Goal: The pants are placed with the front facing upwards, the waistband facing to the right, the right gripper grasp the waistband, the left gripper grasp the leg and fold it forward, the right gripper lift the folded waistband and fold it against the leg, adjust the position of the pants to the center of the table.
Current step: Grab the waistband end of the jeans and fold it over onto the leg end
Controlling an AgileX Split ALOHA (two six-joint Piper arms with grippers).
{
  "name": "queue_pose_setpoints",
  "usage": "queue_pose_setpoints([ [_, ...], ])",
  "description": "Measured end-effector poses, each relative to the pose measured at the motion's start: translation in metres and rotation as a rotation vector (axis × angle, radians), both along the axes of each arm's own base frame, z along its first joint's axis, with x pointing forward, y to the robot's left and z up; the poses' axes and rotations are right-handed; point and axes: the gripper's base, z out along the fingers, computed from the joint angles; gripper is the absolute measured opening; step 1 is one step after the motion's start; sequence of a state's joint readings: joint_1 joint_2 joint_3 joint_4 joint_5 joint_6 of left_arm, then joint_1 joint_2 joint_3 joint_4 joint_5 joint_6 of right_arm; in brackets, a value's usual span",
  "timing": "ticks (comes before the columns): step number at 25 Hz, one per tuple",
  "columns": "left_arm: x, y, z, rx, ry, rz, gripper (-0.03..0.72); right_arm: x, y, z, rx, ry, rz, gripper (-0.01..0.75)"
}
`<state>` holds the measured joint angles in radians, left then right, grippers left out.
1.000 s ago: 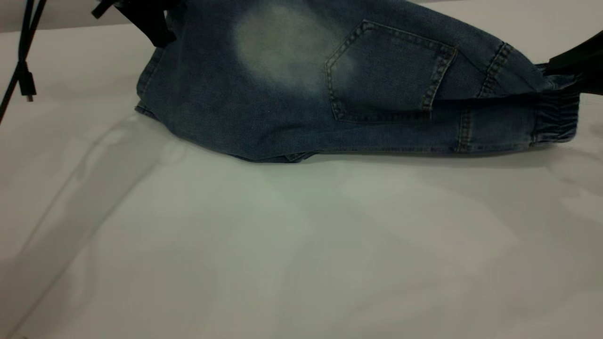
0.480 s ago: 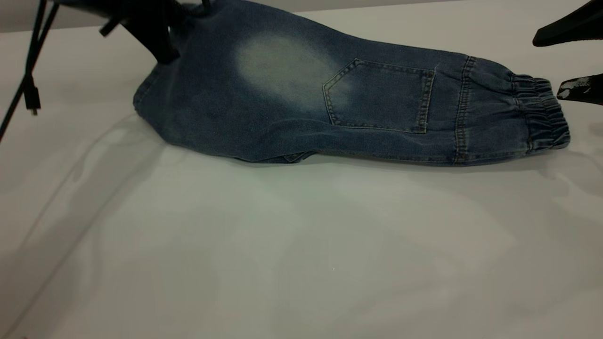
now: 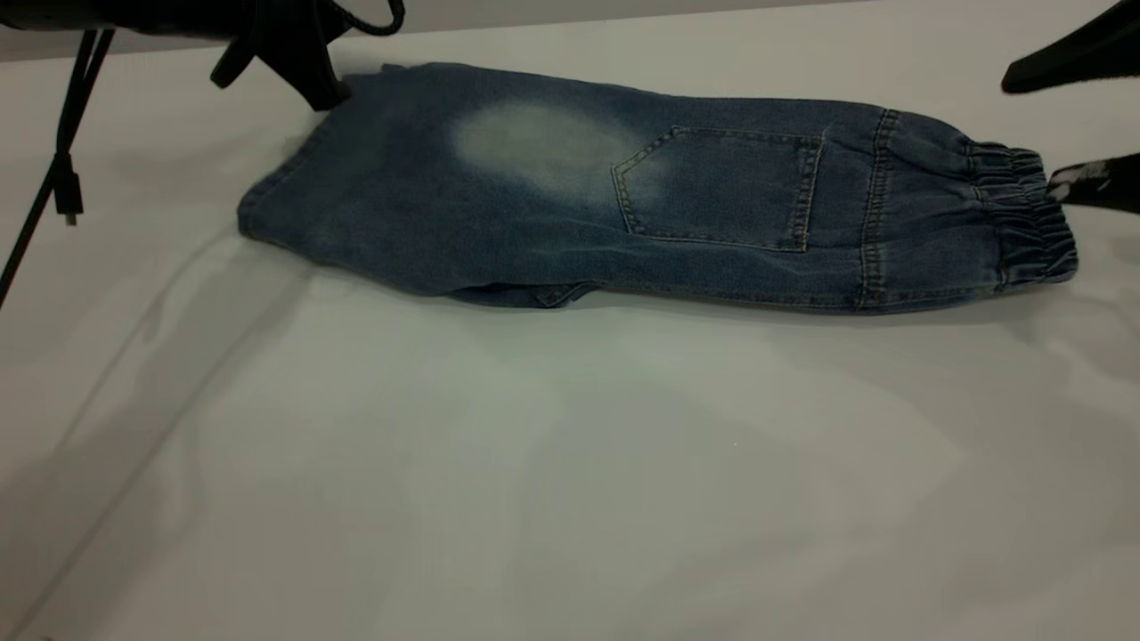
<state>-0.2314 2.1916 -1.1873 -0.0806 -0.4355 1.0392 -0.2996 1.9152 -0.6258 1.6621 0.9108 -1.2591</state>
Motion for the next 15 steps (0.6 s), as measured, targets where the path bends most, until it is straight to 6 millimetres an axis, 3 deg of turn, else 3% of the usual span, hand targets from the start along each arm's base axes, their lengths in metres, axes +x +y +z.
queue_pose_setpoints([
  [5, -0.001, 0.000, -0.001, -0.013, 0.023, 0.010, 0.420, -0.006, 0.001, -0.004, -0.025, 0.068, 0.038, 0.535],
  [9, -0.003, 0.000, -0.005, -0.061, 0.085, 0.041, 0.429, -0.007, -0.001, -0.013, -0.037, 0.124, 0.011, 0.535],
  [15, -0.005, 0.000, -0.009, -0.115, 0.141, 0.075, 0.430, -0.003, -0.005, -0.040, -0.034, 0.178, -0.061, 0.535],
])
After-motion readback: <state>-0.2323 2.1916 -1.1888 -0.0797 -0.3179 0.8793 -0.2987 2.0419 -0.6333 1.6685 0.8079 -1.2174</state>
